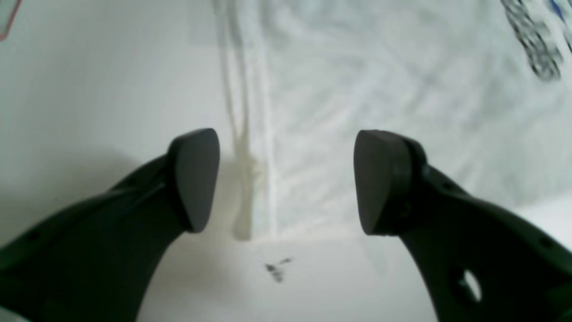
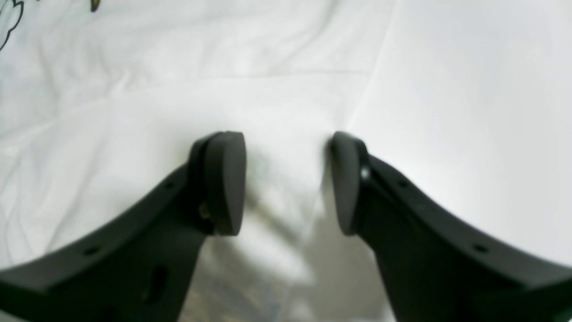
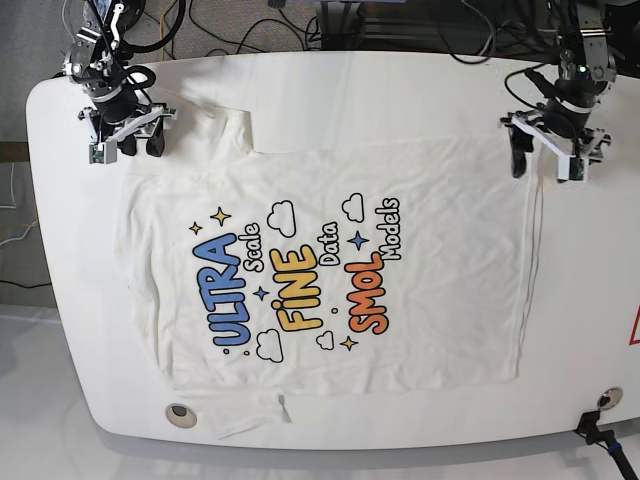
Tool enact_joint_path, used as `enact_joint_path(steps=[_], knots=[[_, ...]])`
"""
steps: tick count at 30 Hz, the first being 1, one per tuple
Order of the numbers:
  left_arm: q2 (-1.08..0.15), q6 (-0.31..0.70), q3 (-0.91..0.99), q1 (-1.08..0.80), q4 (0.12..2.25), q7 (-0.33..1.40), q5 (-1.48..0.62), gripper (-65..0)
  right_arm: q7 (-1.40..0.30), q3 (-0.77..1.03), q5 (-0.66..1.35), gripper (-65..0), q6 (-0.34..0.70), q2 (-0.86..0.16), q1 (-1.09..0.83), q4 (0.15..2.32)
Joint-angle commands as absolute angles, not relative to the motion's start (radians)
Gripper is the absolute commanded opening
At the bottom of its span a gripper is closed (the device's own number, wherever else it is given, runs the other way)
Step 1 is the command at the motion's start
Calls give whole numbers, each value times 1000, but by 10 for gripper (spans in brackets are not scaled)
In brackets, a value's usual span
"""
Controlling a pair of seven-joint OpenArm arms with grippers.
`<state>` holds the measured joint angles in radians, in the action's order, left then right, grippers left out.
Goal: Fold the T-shirt properly
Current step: 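Close both grippers on the shirt's shoulder edges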
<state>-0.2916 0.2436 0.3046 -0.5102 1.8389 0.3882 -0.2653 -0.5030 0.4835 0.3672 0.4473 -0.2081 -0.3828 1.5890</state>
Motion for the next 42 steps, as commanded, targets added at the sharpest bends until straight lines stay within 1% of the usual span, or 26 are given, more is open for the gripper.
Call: enact_joint_path(steps=[1,3,8,15,21,22,23,28,30,33,34,37,40,42], knots=[[-292,246,368,-492,1779,415,-369,-217,-537,482,361,-356,458,-212,-391,1589],[-280,248,406,-479,1734,424,-411,-218,-532,482,363,-357,459,-213,-390,1589],[-257,295,484,-454,1652,475,-479,-219,-524,485,364,-360,468,-214,-388,1589],[-256,316,537,-407,1547,539,-552,-222,-522,488,364,-364,474,-213,-388,1587],[-259,386,543,-352,1439,610,-566,-228,-526,490,360,-370,477,-213,-392,1587],[-259,440,541,-362,1474,567,-585,-212,-516,488,356,-359,478,-217,-387,1582],[-259,449,529,-356,1468,581,-590,-213,-514,488,359,-359,476,-217,-387,1582],[-256,493,461,-341,1447,626,-610,-242,-515,483,365,-365,478,-218,-387,1579],[-254,494,439,-345,1444,633,-614,-265,-515,482,364,-369,479,-217,-386,1577],[-252,495,418,-345,1438,656,-619,-349,-517,480,363,-397,479,-218,-390,1576],[-251,496,414,-346,1439,666,-620,-404,-515,483,364,-409,479,-217,-389,1577],[-251,497,422,-347,1439,676,-626,-524,-514,480,361,-449,478,-218,-390,1572],[-250,499,433,-350,1442,663,-635,-625,-521,480,360,-523,480,-217,-390,1570],[-253,504,440,-355,1448,658,-647,-650,-529,478,357,-592,483,-218,-388,1569]])
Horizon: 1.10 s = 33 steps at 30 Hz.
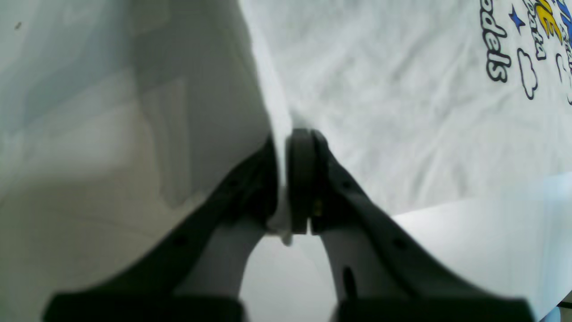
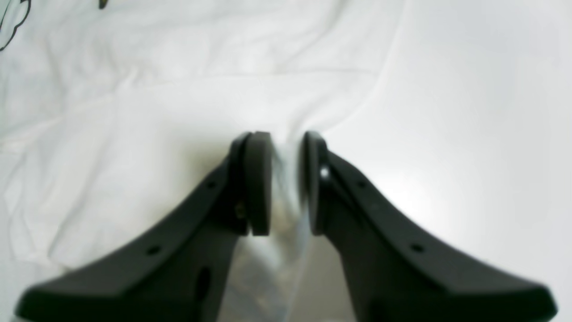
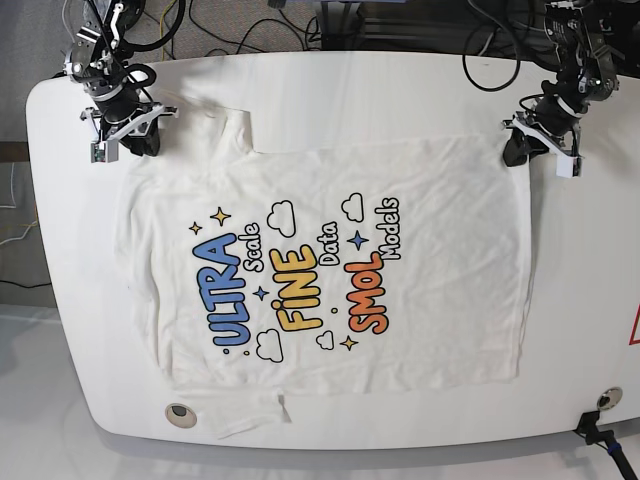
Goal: Fold the T-shirt properly
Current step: 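Close both grippers on the shirt's shoulder edges, then lift the shoulder edge with both grippers and fold it toward the hem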
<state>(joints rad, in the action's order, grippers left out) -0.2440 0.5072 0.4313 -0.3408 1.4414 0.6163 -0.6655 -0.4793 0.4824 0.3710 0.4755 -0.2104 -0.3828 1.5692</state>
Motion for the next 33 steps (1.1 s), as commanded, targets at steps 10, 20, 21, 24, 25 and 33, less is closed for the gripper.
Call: enact_joint_path(steps=[10,20,21,24,25,33], knots=[[-245,499,530,-430,1532,728,-686,-650,-528,498,344,-650,514,-226,-406,1635],[-264,497,600,-493,1584,778,-722,-650,-575,556,438,-650,618,-236,-521,1811],[-267,499,603,-500,1589,777,-719,-650,-574,563,450,-650,616,-238,-535,1826],[-272,499,617,-527,1608,779,-725,-650,-573,589,485,-650,606,-242,-584,1866],[-276,499,624,-538,1619,778,-728,-650,-572,595,499,-650,604,-245,-602,1881],[-271,498,671,-576,1684,786,-752,-650,-551,603,544,-650,598,-258,-665,1932]])
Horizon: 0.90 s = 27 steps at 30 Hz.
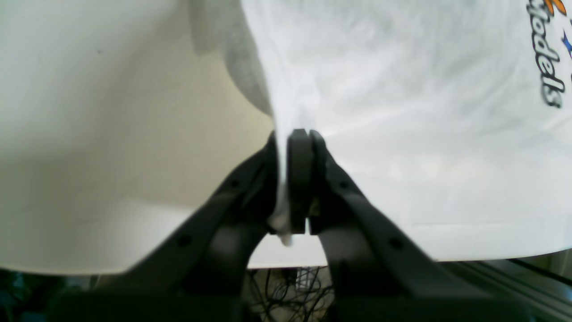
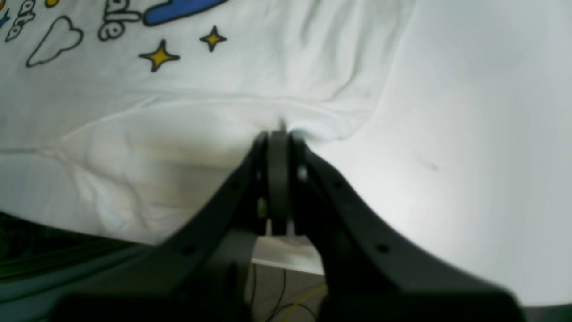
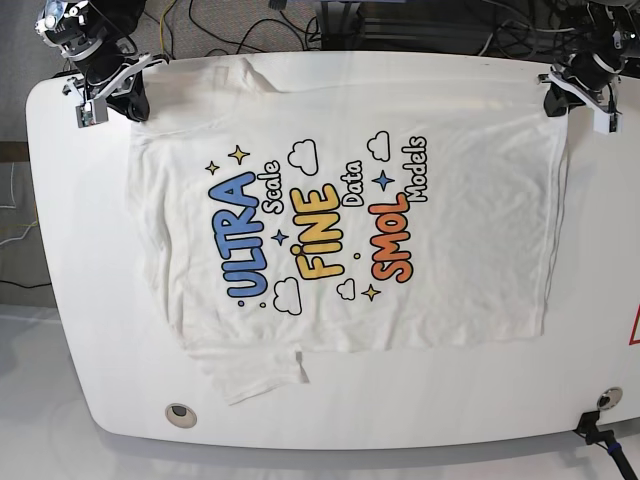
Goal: Fold the T-shirt properly
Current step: 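Lift the shoulder edge with both grippers and fold it toward the hem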
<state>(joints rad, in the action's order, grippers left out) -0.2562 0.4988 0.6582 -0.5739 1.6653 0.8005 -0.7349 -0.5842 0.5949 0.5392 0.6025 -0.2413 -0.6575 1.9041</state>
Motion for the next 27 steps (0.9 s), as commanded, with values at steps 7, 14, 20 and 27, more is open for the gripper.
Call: enact_joint_path(steps=[7,14,20,27], knots=[[-267,503,659,-549,1687,788,-741,-650,-526,605,540,-650,626,-260,-636,1950],[-260,499,664,-564,1759,793,-752,-650,-514,609,553,-650,626,-259,-641,1995],[-262,477,662,-546,1808,795,-751,-650,-544,611,545,-650,630,-263,-568,1973],[-274,435,662,-515,1847,793,-756,-650,-596,610,543,-650,629,-270,-453,1875]])
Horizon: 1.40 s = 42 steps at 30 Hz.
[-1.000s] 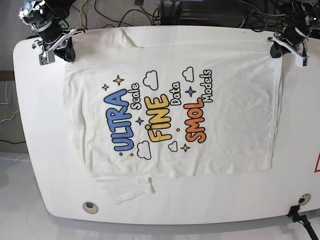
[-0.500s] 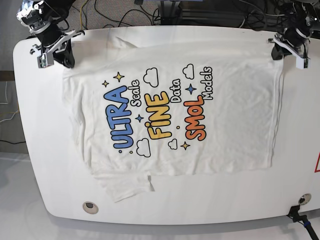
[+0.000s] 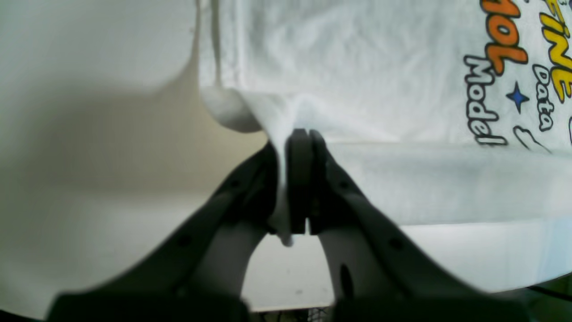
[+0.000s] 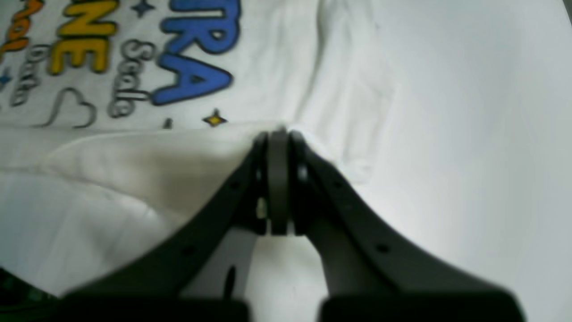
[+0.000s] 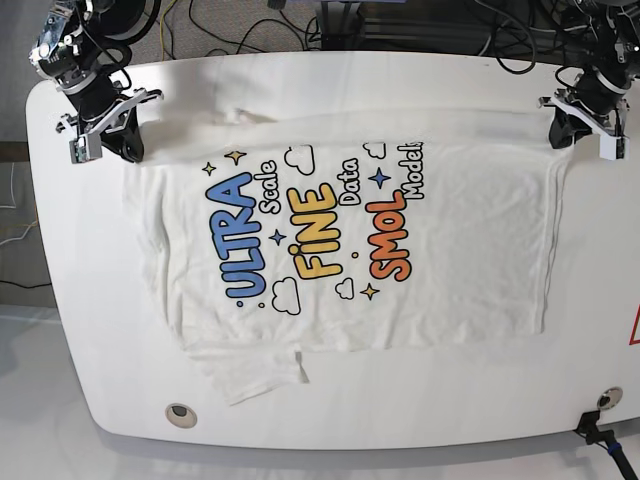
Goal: Fold the T-shirt properly
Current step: 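Lift the shoulder edge with both grippers and fold it toward the hem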
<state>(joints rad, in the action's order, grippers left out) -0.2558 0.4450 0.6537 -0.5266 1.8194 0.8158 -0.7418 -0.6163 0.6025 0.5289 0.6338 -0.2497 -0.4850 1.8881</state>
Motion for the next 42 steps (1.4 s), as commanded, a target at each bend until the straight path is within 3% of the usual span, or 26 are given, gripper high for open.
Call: enact_joint_path(steps=[1,16,35,36,39,40,42], knots=[[-276,431,660,-508,1848,791,-756,-650,-605,609,542,-650,631,-272,-433,1859],[-291,426,648,-337,1776,783,-719,-650,-615,527,481,-650,648,-296,-180,1703],[-309,406,553,-79,1557,760,-634,-650,-584,367,324,-650,654,-308,240,1233],[-310,406,548,-75,1558,761,-634,-650,-581,364,320,-635,654,-304,249,1223],[-319,412,543,-71,1553,769,-637,-650,-578,359,319,-503,651,-302,267,1195],[-316,408,547,-71,1547,775,-632,-646,-567,364,326,-579,654,-309,269,1197],[-319,408,545,-69,1544,794,-627,-495,-566,370,334,-467,654,-317,270,1187]])
